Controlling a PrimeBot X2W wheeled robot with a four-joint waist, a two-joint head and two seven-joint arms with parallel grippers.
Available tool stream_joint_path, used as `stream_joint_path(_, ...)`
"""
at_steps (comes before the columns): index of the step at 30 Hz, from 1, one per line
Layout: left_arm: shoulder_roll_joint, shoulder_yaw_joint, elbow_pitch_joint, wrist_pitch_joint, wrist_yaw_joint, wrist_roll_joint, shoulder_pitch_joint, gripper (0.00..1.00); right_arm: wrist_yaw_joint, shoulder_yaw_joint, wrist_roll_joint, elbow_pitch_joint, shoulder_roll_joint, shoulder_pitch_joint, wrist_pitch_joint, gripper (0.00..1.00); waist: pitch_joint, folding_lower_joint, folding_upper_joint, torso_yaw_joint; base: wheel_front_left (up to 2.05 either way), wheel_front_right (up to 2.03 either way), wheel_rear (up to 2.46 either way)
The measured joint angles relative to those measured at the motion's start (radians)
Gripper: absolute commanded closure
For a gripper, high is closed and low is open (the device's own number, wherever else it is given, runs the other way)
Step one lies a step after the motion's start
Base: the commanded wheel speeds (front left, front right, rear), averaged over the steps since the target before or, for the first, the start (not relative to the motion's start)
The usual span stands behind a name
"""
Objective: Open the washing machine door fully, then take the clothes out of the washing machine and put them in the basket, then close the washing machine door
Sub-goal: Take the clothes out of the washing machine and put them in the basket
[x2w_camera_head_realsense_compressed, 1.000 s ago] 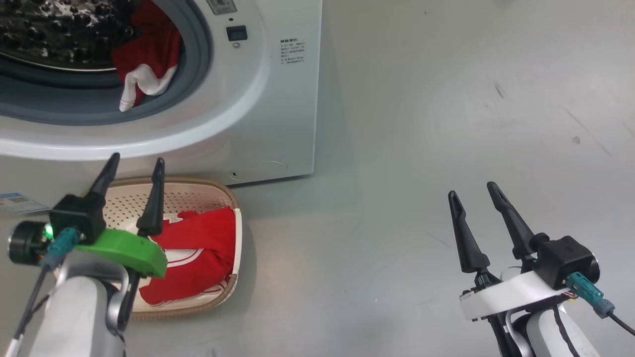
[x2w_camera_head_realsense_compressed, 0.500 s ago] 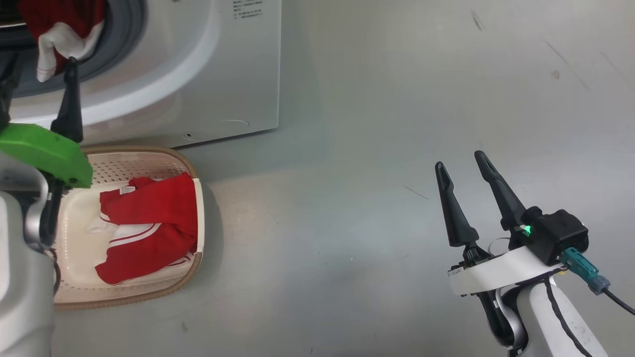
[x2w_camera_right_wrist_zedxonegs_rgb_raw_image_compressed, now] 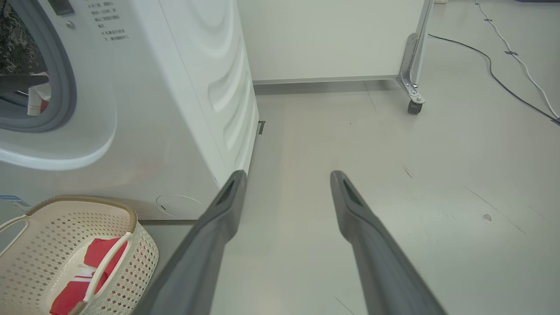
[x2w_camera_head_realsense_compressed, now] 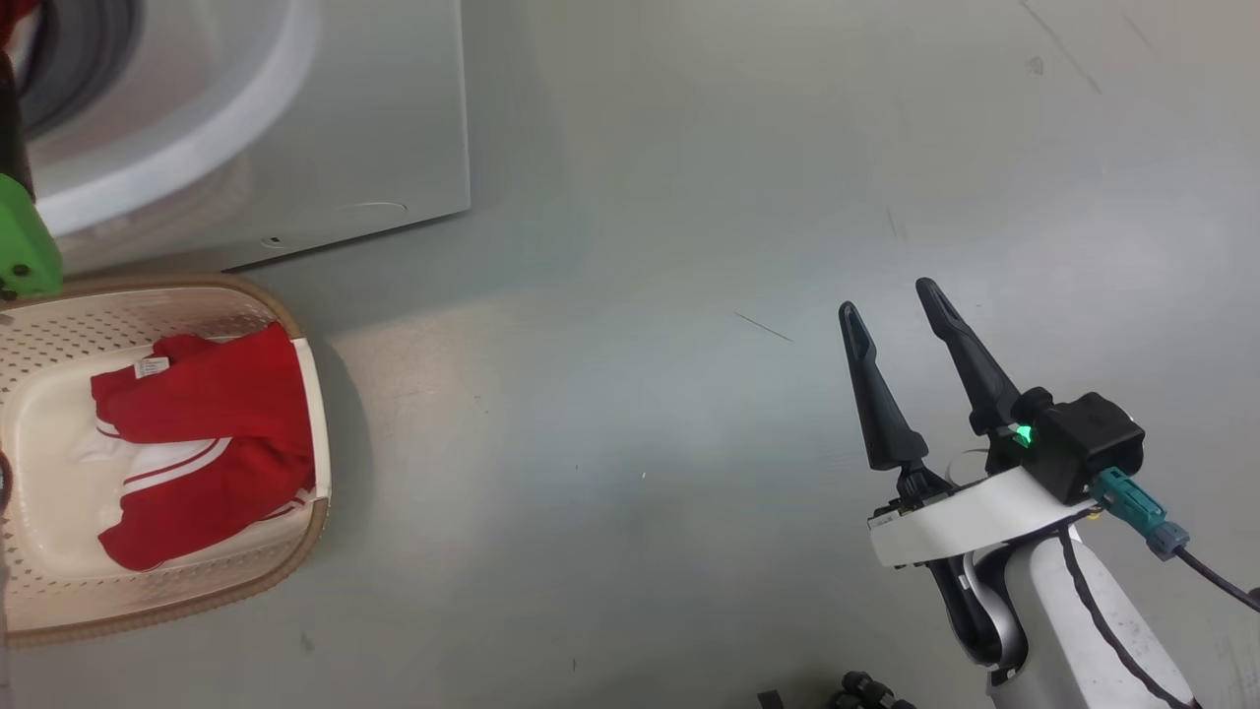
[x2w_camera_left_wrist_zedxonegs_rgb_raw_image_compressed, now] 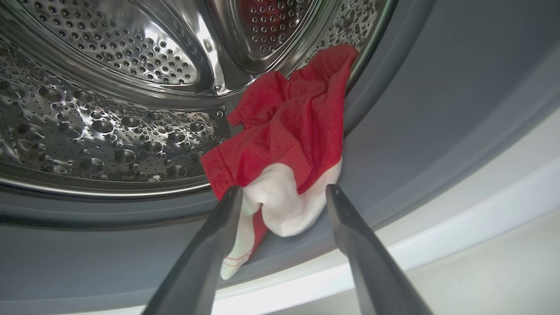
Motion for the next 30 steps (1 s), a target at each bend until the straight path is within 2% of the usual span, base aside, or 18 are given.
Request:
stream_joint_path(19,0.059,-0.016,0.169,0.114,0.033,0.053,-0.175,0.00,0.009,0.007,0.009,0.043,0.016,-0.048,-0.009,0.00,0.050,-0.0001,0.0000,-0.055,0.00,0.00,0.00)
stream_joint_path(30,0.060,-0.016,0.244,0.149,0.057,0.061,-0.256,0.00,0.018,0.011,0.009,0.054,0.021,-0.064,-0.010,0.00,0.068,-0.0001,0.0000,-0.069,0.00,0.00,0.00)
